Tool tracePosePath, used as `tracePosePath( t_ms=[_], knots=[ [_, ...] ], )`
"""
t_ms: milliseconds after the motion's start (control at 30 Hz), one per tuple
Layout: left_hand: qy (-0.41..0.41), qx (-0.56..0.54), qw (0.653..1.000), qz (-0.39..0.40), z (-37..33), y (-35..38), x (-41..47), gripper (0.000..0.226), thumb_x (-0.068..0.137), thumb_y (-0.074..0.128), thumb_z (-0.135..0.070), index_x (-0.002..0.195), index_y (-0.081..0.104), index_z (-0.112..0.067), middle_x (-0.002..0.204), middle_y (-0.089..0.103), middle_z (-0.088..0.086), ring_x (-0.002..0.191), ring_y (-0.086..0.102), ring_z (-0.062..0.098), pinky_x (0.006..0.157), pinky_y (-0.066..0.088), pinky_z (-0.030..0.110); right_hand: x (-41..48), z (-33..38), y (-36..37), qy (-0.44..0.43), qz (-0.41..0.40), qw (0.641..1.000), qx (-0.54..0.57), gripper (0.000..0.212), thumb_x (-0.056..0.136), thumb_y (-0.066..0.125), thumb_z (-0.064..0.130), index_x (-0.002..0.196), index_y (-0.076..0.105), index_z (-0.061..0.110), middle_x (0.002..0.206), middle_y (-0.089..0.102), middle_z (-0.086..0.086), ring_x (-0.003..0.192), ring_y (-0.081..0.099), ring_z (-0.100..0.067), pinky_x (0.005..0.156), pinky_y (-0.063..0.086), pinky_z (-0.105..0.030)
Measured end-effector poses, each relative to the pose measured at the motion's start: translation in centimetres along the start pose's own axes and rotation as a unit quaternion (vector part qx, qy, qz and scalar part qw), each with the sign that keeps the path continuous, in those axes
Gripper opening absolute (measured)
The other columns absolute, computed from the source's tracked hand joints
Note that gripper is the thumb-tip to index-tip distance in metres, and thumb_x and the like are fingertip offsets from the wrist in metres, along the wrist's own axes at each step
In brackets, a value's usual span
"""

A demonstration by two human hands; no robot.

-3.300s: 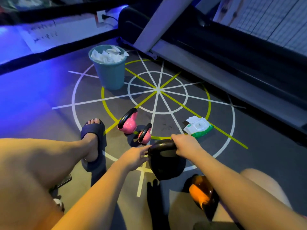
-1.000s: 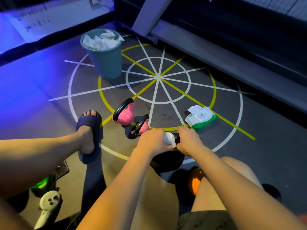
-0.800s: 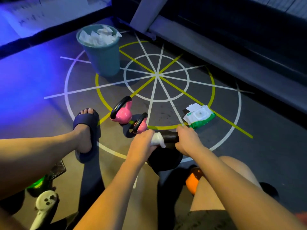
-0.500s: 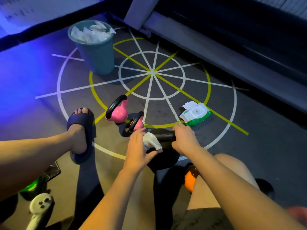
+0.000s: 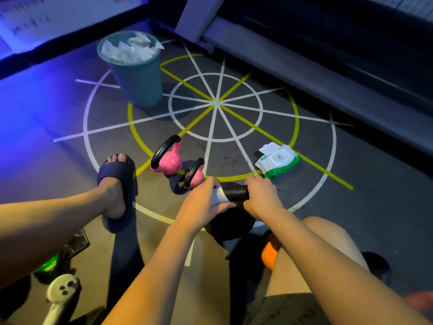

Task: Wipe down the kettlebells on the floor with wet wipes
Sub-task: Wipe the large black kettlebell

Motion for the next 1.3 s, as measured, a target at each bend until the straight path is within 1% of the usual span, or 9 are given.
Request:
tracePosePath(
  t_ms=[167, 400, 533, 600, 667, 767, 933, 1167, 1300],
  knots=[
    [-0.038, -0.046, 0.992, -0.112, 2.3, 1.1, -0.9, 0.036, 0.077, 0.08, -0.009, 0.103, 0.058, -0.021, 0.096, 0.061, -0.004, 0.094, 0.062, 0.026, 0.076, 0.043, 0.033, 0.1, 0.0, 0.1, -0.004, -0.006, 1.0, 0.002, 0.042, 0.077, 0.067, 0.013, 0.116, 0.051, 0.018, 0.121, 0.054, -0.007, 0.116, 0.048, -0.029, 0.1, 0.041, -0.041],
    [-0.165, -0.231, 0.93, -0.235, 4.7, 2.5, -2.8, 0.042, 0.072, 0.07, 0.003, 0.086, 0.05, -0.032, 0.084, 0.062, -0.006, 0.08, 0.057, 0.02, 0.068, 0.042, 0.033, 0.2, -0.1, 0.4, 0.001, -0.023, 1.0, 0.006, 0.042, 0.076, 0.068, 0.013, 0.114, 0.052, 0.02, 0.119, 0.054, -0.004, 0.113, 0.048, -0.026, 0.099, 0.04, -0.039],
    [-0.071, -0.005, 0.978, -0.198, 3.0, 1.2, -1.3, 0.027, 0.074, 0.074, -0.013, 0.094, 0.059, -0.021, 0.088, 0.064, -0.001, 0.092, 0.06, 0.03, 0.104, 0.04, 0.045, 0.1, 0.0, 0.3, 0.005, -0.029, 1.0, 0.008, 0.042, 0.076, 0.068, 0.013, 0.115, 0.053, 0.02, 0.119, 0.054, -0.004, 0.114, 0.049, -0.026, 0.1, 0.041, -0.04],
    [-0.066, 0.062, 0.989, -0.118, 1.3, 1.2, -0.2, 0.027, 0.083, 0.067, -0.016, 0.108, 0.057, -0.02, 0.099, 0.066, 0.003, 0.099, 0.062, 0.032, 0.092, 0.046, 0.043, 0.0, 0.0, 0.2, 0.009, -0.032, 0.999, 0.007, 0.041, 0.076, 0.068, 0.013, 0.114, 0.054, 0.019, 0.119, 0.054, -0.004, 0.115, 0.049, -0.027, 0.099, 0.041, -0.04],
    [-0.057, 0.072, 0.993, -0.068, 0.2, 1.3, 0.1, 0.053, 0.086, 0.066, -0.018, 0.134, 0.048, -0.029, 0.113, 0.064, 0.003, 0.108, 0.06, 0.029, 0.081, 0.049, 0.043, -0.1, 0.1, 0.1, 0.011, -0.033, 0.999, 0.004, 0.04, 0.077, 0.067, 0.012, 0.114, 0.054, 0.018, 0.12, 0.054, -0.005, 0.115, 0.048, -0.028, 0.099, 0.041, -0.041],
    [0.074, 0.087, 0.989, -0.092, -0.3, 1.4, -0.5, 0.063, 0.082, 0.076, -0.032, 0.139, 0.051, -0.036, 0.108, 0.057, -0.004, 0.102, 0.058, 0.024, 0.076, 0.048, 0.034, -0.1, 0.1, 0.1, 0.013, -0.024, 1.0, 0.008, 0.04, 0.077, 0.066, 0.012, 0.115, 0.053, 0.018, 0.12, 0.053, -0.005, 0.116, 0.048, -0.028, 0.1, 0.041, -0.041],
    [-0.003, -0.117, 0.978, -0.174, 4.6, 2.3, -1.4, 0.038, 0.074, 0.084, -0.012, 0.105, 0.062, -0.016, 0.097, 0.063, -0.005, 0.092, 0.06, 0.018, 0.076, 0.042, 0.022, 0.0, 0.0, 0.4, 0.009, -0.035, 0.999, 0.007, 0.039, 0.076, 0.067, 0.013, 0.112, 0.053, 0.02, 0.118, 0.054, -0.003, 0.113, 0.048, -0.026, 0.098, 0.042, -0.04],
    [-0.139, -0.293, 0.907, -0.269, 6.6, 4.2, -2.9, 0.047, 0.077, 0.072, 0.005, 0.096, 0.056, -0.035, 0.088, 0.067, -0.012, 0.083, 0.061, 0.004, 0.073, 0.046, 0.016, 0.2, -0.1, 0.5, 0.012, -0.047, 0.999, 0.002, 0.039, 0.075, 0.07, 0.014, 0.11, 0.054, 0.02, 0.115, 0.053, -0.003, 0.111, 0.049, -0.026, 0.099, 0.044, -0.041],
    [-0.187, -0.377, 0.875, -0.24, 7.8, 5.8, -2.8, 0.038, 0.075, 0.081, 0.004, 0.094, 0.059, -0.021, 0.079, 0.068, -0.017, 0.073, 0.059, 0.004, 0.068, 0.047, 0.017, 0.1, 0.1, 0.4, 0.016, -0.05, 0.999, 0.001, 0.037, 0.074, 0.069, 0.014, 0.107, 0.054, 0.019, 0.113, 0.054, -0.003, 0.109, 0.049, -0.026, 0.098, 0.045, -0.041]
  ],
)
Point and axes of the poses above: each hand's wrist, its own x-axis towards the middle knuckle, its own y-axis out of the palm, z = x × y, the point moved 8 cm from there along x, towards the middle knuckle
